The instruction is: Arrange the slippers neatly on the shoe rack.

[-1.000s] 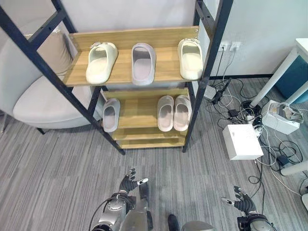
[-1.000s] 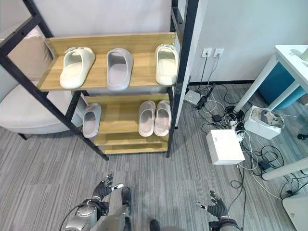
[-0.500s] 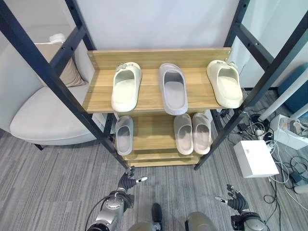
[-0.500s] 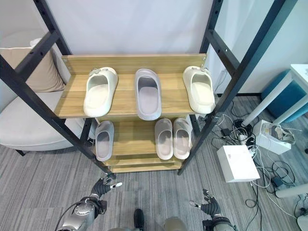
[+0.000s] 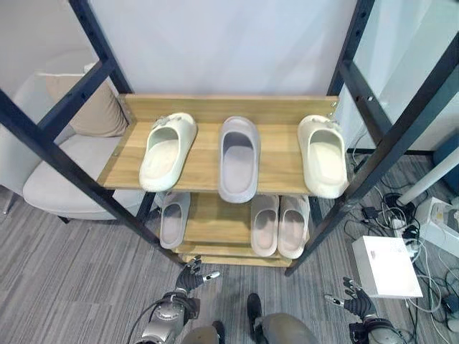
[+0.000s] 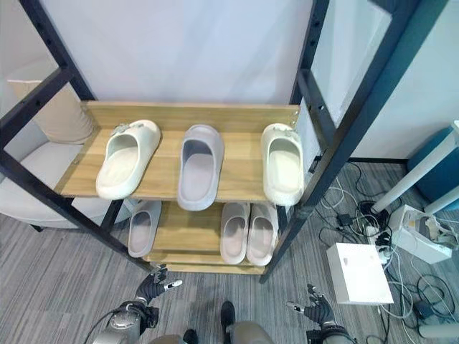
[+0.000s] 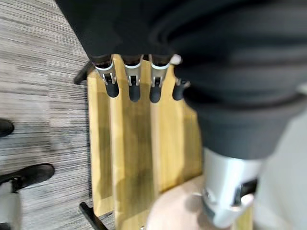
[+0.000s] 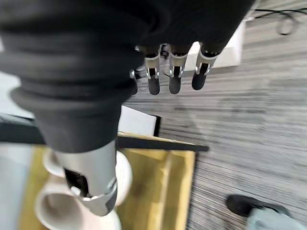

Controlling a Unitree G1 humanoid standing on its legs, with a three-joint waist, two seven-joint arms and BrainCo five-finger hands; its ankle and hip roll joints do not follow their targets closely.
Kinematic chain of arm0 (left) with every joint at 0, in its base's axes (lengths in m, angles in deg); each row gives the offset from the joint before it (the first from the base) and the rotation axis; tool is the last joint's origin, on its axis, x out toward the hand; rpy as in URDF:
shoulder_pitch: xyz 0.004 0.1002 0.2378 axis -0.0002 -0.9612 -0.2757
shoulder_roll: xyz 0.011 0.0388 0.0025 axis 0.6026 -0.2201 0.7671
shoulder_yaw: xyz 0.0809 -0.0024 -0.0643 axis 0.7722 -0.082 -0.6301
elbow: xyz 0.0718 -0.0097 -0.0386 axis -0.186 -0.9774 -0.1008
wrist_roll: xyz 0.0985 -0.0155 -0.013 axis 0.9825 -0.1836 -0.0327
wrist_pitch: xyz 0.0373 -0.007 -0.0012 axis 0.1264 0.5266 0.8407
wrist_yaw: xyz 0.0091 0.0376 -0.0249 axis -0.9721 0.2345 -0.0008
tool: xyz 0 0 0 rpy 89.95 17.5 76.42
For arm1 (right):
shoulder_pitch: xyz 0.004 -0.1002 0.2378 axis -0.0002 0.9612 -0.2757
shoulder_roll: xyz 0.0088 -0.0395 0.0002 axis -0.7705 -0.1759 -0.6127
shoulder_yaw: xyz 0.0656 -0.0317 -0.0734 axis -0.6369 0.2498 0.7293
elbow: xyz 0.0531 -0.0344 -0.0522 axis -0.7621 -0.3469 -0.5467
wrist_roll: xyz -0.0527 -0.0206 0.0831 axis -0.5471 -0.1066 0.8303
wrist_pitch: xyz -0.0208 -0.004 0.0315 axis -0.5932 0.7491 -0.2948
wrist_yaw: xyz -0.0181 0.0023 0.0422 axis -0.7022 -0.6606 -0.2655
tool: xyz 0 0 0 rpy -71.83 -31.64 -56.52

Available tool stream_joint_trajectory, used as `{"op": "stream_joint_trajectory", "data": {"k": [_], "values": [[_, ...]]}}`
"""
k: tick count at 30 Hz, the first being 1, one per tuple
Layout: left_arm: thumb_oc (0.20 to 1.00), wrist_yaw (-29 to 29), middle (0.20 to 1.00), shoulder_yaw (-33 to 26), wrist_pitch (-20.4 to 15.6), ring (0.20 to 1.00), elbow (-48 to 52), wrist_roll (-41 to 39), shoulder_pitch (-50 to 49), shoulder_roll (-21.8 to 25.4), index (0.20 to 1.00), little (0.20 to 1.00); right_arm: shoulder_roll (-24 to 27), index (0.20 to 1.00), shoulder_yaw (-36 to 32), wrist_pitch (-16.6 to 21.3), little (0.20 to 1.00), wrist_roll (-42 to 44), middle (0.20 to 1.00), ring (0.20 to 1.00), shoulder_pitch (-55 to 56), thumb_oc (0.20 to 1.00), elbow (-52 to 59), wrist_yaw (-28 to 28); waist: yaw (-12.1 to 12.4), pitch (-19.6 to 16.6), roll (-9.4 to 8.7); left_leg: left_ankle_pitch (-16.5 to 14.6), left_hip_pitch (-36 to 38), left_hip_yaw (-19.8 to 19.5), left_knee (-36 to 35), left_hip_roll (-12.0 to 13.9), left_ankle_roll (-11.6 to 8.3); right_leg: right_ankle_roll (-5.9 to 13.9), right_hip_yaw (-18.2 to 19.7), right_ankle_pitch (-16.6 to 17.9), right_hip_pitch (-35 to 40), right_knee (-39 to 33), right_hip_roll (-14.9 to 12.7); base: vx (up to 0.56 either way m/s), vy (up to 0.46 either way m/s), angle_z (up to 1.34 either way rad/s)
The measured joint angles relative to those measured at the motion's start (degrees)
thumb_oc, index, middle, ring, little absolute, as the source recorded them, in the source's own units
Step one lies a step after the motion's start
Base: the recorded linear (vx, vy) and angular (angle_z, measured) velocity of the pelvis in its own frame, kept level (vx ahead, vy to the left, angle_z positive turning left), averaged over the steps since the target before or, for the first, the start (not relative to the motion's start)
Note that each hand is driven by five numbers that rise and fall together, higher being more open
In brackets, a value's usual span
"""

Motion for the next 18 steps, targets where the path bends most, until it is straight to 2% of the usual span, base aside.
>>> {"op": "stream_joint_trajectory", "data": {"k": [1,2,5,6,9,12,13,15,17,18], "values": [[1.0,0.0,1.0,0.0,0.0,1.0,0.0,0.0,0.1,0.0,1.0,1.0,0.0,1.0,0.0,0.0,1.0,0.0,1.0,1.0,0.0,1.0,0.0,0.0,0.0,-0.1,0.13,0.7,0.0,0.2,-2.1,0.4,-0.48,0.07,-0.2,0.1,0.5,-1.1,0.1,0.12,0.078,0.06],[1.0,-0.1,1.0,0.1,0.0,1.0,-0.1,0.0,0.3,0.0,1.0,1.0,-0.1,1.0,0.0,0.0,1.0,0.0,1.0,1.0,0.1,1.0,-0.1,0.0,0.0,0.0,0.05,2.6,-0.7,0.0,-6.2,1.8,-2.36,0.69,-0.1,0.8,1.2,-2.3,0.2,0.08,0.05,0.12],[1.0,-0.5,1.0,0.1,0.1,1.0,-0.7,0.0,0.4,-0.1,1.0,1.0,-0.1,1.0,0.0,-0.1,1.0,0.0,1.0,1.0,0.1,1.0,-0.3,0.1,0.3,-0.1,0.74,6.3,-2.0,-0.5,-11.3,5.7,-3.96,0.85,0.2,1.0,2.4,-3.9,1.6,0.1,0.094,-0.01],[1.0,-0.6,1.0,0.1,0.2,1.0,-0.8,0.0,0.4,-0.1,1.0,1.0,0.0,1.0,0.0,-0.1,1.0,0.0,1.0,1.0,0.2,1.0,-0.3,0.1,0.1,-0.1,0.78,6.7,-1.7,-0.5,-11.4,6.0,-4.29,1.51,0.5,1.4,2.7,-4.2,2.0,0.17,0.175,-0.29],[1.0,-0.5,1.0,0.0,0.2,1.0,-0.7,0.0,-0.3,-0.2,1.0,1.0,0.5,1.0,-0.1,-0.1,1.0,0.0,1.0,1.0,0.4,1.0,-0.4,0.0,0.2,-0.5,1.33,7.6,0.4,-0.1,-11.4,6.1,-4.07,1.76,1.7,2.0,4.6,-4.6,2.6,0.12,0.118,-0.35],[1.0,-0.4,1.0,0.0,0.2,1.0,-0.4,0.1,-0.6,-0.3,1.0,1.0,1.3,1.0,-0.1,-0.3,1.0,-0.1,1.0,1.0,1.3,1.0,-0.3,0.0,-0.2,-1.2,3.11,7.9,1.7,-0.1,-11.4,5.2,-3.97,-0.47,1.7,3.7,5.7,-5.3,3.2,0.12,0.157,-0.31],[1.0,-0.4,1.0,0.0,0.2,1.0,-0.3,0.1,-0.3,-0.3,1.0,1.0,1.3,1.0,-0.1,-0.4,1.0,-0.1,1.0,1.0,1.5,1.0,-0.3,0.0,-0.2,-1.2,3.2,7.9,1.7,0.0,-11.4,5.0,-3.96,-1.33,2.0,4.3,5.9,-5.3,3.1,0.07,0.114,-0.13],[1.0,-0.4,1.0,-0.1,0.2,1.0,-0.3,0.1,-0.3,-0.2,1.0,1.0,1.3,1.0,0.0,-0.4,1.0,-0.1,1.0,1.0,1.4,1.0,-0.2,-0.1,-0.1,-1.2,3.4,8.0,1.7,0.0,-11.4,5.0,-3.79,-1.34,2.9,4.3,6.2,-5.3,3.0,0.05,0.104,-0.23],[1.0,-0.3,1.0,-0.1,0.2,1.0,-0.3,0.1,-0.3,-0.3,1.0,1.0,1.4,1.0,0.0,-0.4,1.0,-0.1,1.0,1.0,1.3,1.0,0.6,-0.1,-0.1,-1.3,4.14,9.9,1.9,0.0,-11.4,5.5,-2.2,-0.53,3.4,3.7,6.6,-5.3,3.1,0.05,0.091,-0.2],[1.0,-0.1,1.0,0.0,0.2,1.0,-0.3,0.1,-0.3,-0.2,1.0,1.0,1.3,1.0,0.0,-0.4,1.0,-0.2,1.0,1.0,1.4,1.0,0.9,-0.1,-0.1,-1.4,4.25,8.7,2.3,0.1,-11.4,5.0,-0.97,0.14,3.7,3.4,6.9,-5.3,2.6,0.05,0.086,-0.05]]}}
